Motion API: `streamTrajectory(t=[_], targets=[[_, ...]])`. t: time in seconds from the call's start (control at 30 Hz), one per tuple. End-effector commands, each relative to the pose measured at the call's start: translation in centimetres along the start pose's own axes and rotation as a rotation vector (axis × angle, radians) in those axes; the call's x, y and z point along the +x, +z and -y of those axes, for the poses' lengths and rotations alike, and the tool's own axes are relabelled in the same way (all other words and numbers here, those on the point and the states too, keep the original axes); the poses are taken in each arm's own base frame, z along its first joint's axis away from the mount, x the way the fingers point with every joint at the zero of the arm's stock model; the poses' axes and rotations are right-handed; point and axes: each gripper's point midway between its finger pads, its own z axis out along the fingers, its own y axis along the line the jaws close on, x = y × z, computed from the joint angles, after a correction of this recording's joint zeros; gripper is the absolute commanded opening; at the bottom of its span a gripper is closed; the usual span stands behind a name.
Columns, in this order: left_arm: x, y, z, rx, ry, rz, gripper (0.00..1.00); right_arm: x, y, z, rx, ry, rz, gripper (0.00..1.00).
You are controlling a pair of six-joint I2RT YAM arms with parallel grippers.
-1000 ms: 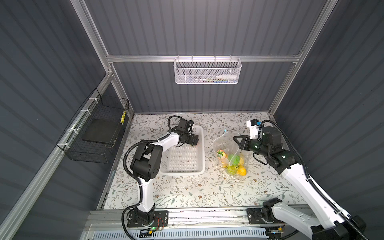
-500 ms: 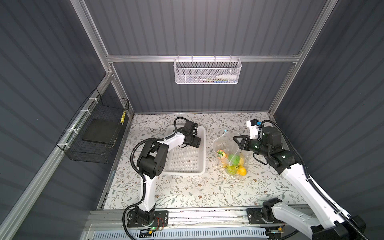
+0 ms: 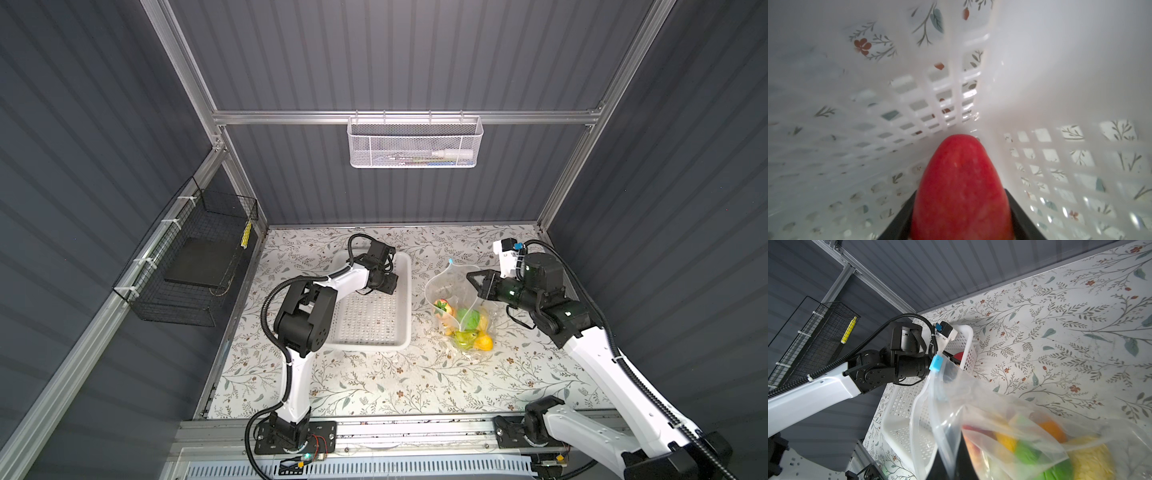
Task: Place the food in the zip-top bag and seal the zipper
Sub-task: 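Lower the left gripper into the basket and grasp the second strawberry, then lift the strawberry with the left gripper into the bag mouth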
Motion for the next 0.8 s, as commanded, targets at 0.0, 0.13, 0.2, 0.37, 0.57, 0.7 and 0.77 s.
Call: streamTrajectory(t=[0.0,0.13,0.2,0.37,0.57,0.7,0.77], targets=[[-1.9,-3.9,0.8,0.017,-0.014,0.077,0.54,-0.7,-0.2,-0.7,-0.011,-0.013,0.014,0.00],[-2.2,-7.2,1.6,0.051,-0.042,0.132,0.54,-0.7,-0.2,-0.7,-0.013,-0.013,0.014,0.00],[-2.7,-9.1,2.2,0.074,-0.051,0.174,0.54,-0.7,-0.2,-0.7,-0.016,-0.013,0.016,0.00],[-4.4,-14.4,5.0,0.187,-0.055,0.292,0.54,-0.6,-0.1,-0.8,-0.023,-0.008,0.016,0.00],[-6.8,-21.2,9.8,0.351,-0.009,0.445,0.54,-0.5,0.0,-0.8,-0.028,-0.003,0.016,0.00],[-7.9,-24.9,12.7,0.435,0.027,0.518,0.54,-0.3,0.0,-0.7,-0.030,-0.001,0.015,0.00],[-8.1,-26.3,14.0,0.471,0.044,0.550,0.54,-0.3,0.0,-0.7,-0.028,0.001,0.016,0.00]])
